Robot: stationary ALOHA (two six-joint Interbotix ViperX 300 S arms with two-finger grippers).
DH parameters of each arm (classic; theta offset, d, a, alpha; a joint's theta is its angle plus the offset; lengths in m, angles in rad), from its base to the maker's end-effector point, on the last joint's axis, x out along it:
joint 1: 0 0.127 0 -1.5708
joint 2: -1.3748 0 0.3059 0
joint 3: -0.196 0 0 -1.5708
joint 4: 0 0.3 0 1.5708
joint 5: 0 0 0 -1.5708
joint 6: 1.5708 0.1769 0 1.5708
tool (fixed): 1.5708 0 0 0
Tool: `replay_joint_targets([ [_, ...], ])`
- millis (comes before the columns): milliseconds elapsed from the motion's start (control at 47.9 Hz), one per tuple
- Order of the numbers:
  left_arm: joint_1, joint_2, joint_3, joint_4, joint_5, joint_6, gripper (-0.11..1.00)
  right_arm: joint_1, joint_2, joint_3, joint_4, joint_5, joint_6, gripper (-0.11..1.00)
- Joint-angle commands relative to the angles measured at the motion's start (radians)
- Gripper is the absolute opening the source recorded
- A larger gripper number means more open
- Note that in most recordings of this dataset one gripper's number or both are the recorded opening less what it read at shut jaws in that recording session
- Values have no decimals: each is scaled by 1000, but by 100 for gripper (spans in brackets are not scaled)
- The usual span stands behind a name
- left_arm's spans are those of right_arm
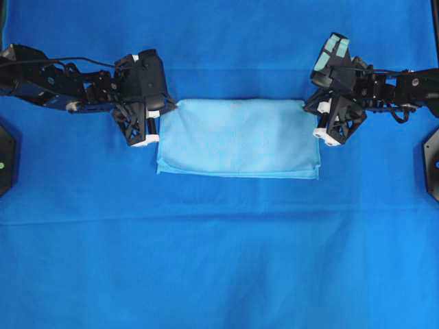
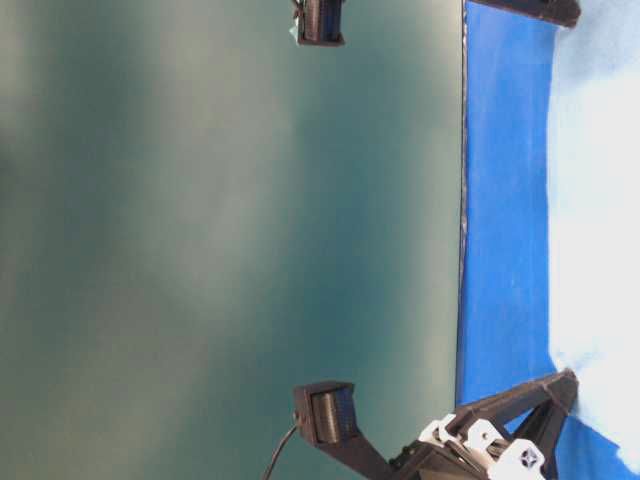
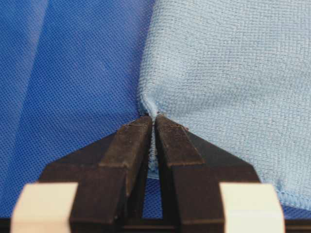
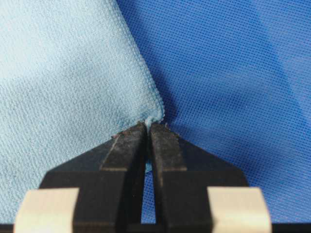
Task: Fold the light blue towel.
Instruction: 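Lift the folded towel with both grippers, stretching it between them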
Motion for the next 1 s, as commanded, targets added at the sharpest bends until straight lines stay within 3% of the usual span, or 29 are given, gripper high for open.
replay_joint_targets([
  [0, 2, -2, 5, -2, 37, -5, 3, 0, -18, 5, -3, 0, -2, 2],
  [376, 2, -66, -8, -2, 60, -9, 3, 0, -72, 5, -3, 25, 3, 2],
  [668, -15, -290, -41, -2, 195, 3, 3, 0, -339, -20, -3, 210, 5, 2],
  [982, -25, -469, -60, 0, 225, 29, 3, 28, -566, -37, -3, 330, 11, 2],
])
